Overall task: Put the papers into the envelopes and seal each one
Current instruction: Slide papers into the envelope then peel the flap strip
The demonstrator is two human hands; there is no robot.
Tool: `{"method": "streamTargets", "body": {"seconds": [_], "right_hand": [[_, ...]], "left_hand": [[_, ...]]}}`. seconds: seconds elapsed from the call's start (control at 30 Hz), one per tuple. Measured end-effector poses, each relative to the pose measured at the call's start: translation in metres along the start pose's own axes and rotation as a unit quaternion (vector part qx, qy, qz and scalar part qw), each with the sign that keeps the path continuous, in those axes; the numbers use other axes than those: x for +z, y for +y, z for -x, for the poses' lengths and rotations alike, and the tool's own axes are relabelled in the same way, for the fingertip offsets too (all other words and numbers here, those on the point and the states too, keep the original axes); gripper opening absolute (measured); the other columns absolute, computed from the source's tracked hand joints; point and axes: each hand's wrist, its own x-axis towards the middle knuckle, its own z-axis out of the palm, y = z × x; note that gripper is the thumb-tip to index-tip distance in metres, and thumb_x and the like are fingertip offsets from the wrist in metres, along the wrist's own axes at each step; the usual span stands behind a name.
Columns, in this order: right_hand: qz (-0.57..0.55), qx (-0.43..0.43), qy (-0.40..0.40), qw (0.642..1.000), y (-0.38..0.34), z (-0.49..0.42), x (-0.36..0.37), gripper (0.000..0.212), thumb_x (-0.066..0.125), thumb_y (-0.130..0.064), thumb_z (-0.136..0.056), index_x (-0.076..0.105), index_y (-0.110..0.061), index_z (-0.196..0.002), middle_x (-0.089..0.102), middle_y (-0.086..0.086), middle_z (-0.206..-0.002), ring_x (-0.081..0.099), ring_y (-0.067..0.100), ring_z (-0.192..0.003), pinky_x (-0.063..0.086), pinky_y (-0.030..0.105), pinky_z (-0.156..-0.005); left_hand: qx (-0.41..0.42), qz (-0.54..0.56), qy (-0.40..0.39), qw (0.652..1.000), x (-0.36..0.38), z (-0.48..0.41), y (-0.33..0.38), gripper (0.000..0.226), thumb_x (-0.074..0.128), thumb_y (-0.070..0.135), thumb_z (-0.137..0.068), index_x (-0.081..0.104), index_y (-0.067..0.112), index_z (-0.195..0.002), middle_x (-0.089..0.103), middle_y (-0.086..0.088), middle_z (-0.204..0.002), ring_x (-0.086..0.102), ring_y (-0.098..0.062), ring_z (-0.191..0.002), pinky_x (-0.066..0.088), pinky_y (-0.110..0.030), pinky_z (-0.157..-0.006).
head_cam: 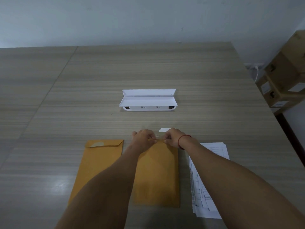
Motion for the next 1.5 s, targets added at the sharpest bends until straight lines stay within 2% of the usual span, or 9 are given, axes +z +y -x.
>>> {"method": "streamTargets", "body": {"seconds": [0.23, 0.37, 0.6, 0.8, 0.9, 1.0, 1.23, 1.4, 1.5], "right_hand": [[-0.016, -0.012, 0.026, 0.999, 0.002, -0.001, 0.009, 0.019, 0.061, -0.015, -0.09, 0.074, -0.021, -0.103, 0.07, 0.001, -0.112, 0.063, 0.021, -0.107, 0.05, 0.036, -0.098], [-0.024, -0.01, 0.039, 0.999, 0.002, -0.002, 0.009, 0.017, 0.063, -0.014, -0.088, 0.075, -0.022, -0.099, 0.071, 0.001, -0.111, 0.064, 0.022, -0.104, 0.05, 0.036, -0.097], [-0.025, -0.009, 0.076, 0.997, 0.003, -0.005, 0.008, 0.014, 0.064, -0.016, -0.088, 0.076, -0.02, -0.095, 0.072, 0.0, -0.107, 0.065, 0.022, -0.102, 0.05, 0.037, -0.097], [0.048, -0.028, 0.109, 0.992, 0.001, -0.003, 0.006, 0.026, 0.072, -0.018, -0.082, 0.068, -0.015, -0.108, 0.065, 0.004, -0.11, 0.063, 0.025, -0.103, 0.052, 0.034, -0.086], [0.07, -0.036, 0.097, 0.992, -0.002, -0.004, 0.01, 0.036, 0.073, -0.013, -0.079, 0.064, -0.018, -0.114, 0.063, 0.002, -0.116, 0.061, 0.025, -0.107, 0.051, 0.035, -0.09], [0.099, -0.031, 0.121, 0.987, -0.006, -0.003, 0.011, 0.048, 0.072, -0.009, -0.08, 0.059, -0.018, -0.125, 0.059, 0.006, -0.121, 0.054, 0.026, -0.115, 0.046, 0.036, -0.098], [0.108, -0.049, 0.116, 0.986, -0.012, 0.01, 0.014, 0.032, 0.057, 0.0, -0.088, 0.071, -0.016, -0.112, 0.066, 0.008, -0.119, 0.061, 0.027, -0.109, 0.048, 0.033, -0.095], [0.12, -0.043, 0.09, 0.988, -0.007, 0.025, 0.03, 0.037, 0.044, -0.006, -0.097, 0.064, -0.019, -0.126, 0.062, 0.01, -0.128, 0.059, 0.03, -0.116, 0.046, 0.036, -0.099], [0.175, -0.05, 0.048, 0.982, -0.005, 0.031, 0.041, 0.049, 0.043, -0.004, -0.094, 0.056, -0.029, -0.133, 0.05, 0.006, -0.143, 0.05, 0.029, -0.128, 0.038, 0.04, -0.107]], "left_hand": [[-0.025, 0.007, -0.006, 1.0, 0.004, 0.0, -0.003, 0.013, 0.068, 0.03, -0.084, 0.07, 0.019, -0.091, 0.068, 0.006, -0.101, 0.058, -0.013, -0.103, 0.026, -0.035, -0.095], [-0.03, 0.026, -0.008, 0.999, 0.007, -0.001, -0.004, 0.01, 0.068, 0.029, -0.083, 0.07, 0.02, -0.089, 0.068, 0.006, -0.1, 0.058, -0.012, -0.102, 0.027, -0.034, -0.089], [-0.022, 0.044, -0.002, 0.999, 0.007, -0.005, -0.004, 0.012, 0.072, 0.02, -0.082, 0.072, 0.014, -0.093, 0.069, -0.001, -0.1, 0.061, -0.019, -0.102, 0.049, -0.035, -0.09], [-0.029, -0.056, -0.006, 0.998, 0.006, -0.001, -0.011, 0.061, 0.075, 0.022, -0.08, 0.05, 0.016, -0.135, 0.047, -0.003, -0.14, 0.041, -0.023, -0.13, 0.035, -0.037, -0.11], [-0.034, -0.075, -0.028, 0.996, 0.006, -0.001, -0.012, 0.071, 0.074, 0.023, -0.08, 0.04, 0.018, -0.143, 0.041, -0.002, -0.148, 0.035, -0.022, -0.138, 0.03, -0.04, -0.115], [-0.028, -0.083, -0.019, 0.996, 0.004, -0.002, -0.01, 0.072, 0.077, 0.025, -0.077, 0.043, 0.019, -0.141, 0.046, -0.002, -0.14, 0.039, -0.022, -0.132, 0.03, -0.038, -0.112], [-0.025, -0.155, 0.028, 0.987, 0.005, 0.009, -0.001, 0.033, 0.071, 0.023, -0.082, 0.062, 0.022, -0.114, 0.057, -0.001, -0.118, 0.049, -0.02, -0.115, 0.034, -0.034, -0.1], [-0.001, -0.123, -0.03, 0.992, 0.015, 0.026, 0.001, 0.048, 0.067, 0.019, -0.085, 0.054, 0.023, -0.131, 0.054, -0.002, -0.131, 0.047, -0.023, -0.125, 0.037, -0.039, -0.106], [0.001, -0.092, -0.087, 0.992, 0.021, 0.04, 0.001, 0.058, 0.055, 0.007, -0.088, 0.044, 0.027, -0.141, 0.036, -0.006, -0.151, 0.034, -0.026, -0.139, 0.034, -0.044, -0.112]]}}
